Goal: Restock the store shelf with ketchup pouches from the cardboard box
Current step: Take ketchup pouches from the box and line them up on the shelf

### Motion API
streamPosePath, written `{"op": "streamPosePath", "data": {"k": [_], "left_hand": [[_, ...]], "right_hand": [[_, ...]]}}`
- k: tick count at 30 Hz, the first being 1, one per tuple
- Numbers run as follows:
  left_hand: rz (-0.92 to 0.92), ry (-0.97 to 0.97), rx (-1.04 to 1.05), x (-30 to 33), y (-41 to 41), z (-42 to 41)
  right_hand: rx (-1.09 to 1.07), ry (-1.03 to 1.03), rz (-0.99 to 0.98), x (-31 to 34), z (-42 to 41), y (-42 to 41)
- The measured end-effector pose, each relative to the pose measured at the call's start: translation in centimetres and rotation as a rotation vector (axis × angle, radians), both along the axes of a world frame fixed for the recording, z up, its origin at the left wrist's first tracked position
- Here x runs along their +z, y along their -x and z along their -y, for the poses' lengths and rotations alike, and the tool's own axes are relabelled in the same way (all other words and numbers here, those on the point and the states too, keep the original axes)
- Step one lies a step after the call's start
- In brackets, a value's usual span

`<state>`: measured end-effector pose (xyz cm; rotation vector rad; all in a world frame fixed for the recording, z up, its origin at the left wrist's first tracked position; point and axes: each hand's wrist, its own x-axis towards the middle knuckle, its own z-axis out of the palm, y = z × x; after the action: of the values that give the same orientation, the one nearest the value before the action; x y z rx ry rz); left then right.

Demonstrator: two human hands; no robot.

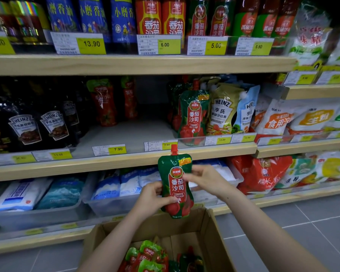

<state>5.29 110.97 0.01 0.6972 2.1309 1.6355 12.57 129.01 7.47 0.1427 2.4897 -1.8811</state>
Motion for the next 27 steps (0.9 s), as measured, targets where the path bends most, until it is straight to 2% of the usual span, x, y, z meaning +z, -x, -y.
{"op": "streamPosePath", "data": {"k": [4,8,12,15,20,27], "left_hand": [[-0.084,-0.023,0.03,1.3,0.2,-0.1],[-0.232,-0.086,0.062,6.8,2.7,0.0],[-0.471,-0.127,0.087,14.0,6.4,0.3],[-0.531,-0.144,0.103,16.1,8.9,0.3],[-0.533,-0.1,0.159,14.4,12.5,-0.3],[-0.447,0.003,0.093,11.1,15.0,-1.7]], "right_hand": [[-0.014,0.0,-0.019,-0.9,0.6,0.0],[-0.021,0.012,-0.207,3.8,0.5,2.1],[-0.038,-0.063,-0.446,9.6,1.1,5.4],[-0.057,-0.084,-0.537,11.1,1.8,8.2],[-0.132,-0.133,-0.513,8.9,2.3,11.9],[-0.292,-0.246,-0.322,5.9,1.4,14.8]]}}
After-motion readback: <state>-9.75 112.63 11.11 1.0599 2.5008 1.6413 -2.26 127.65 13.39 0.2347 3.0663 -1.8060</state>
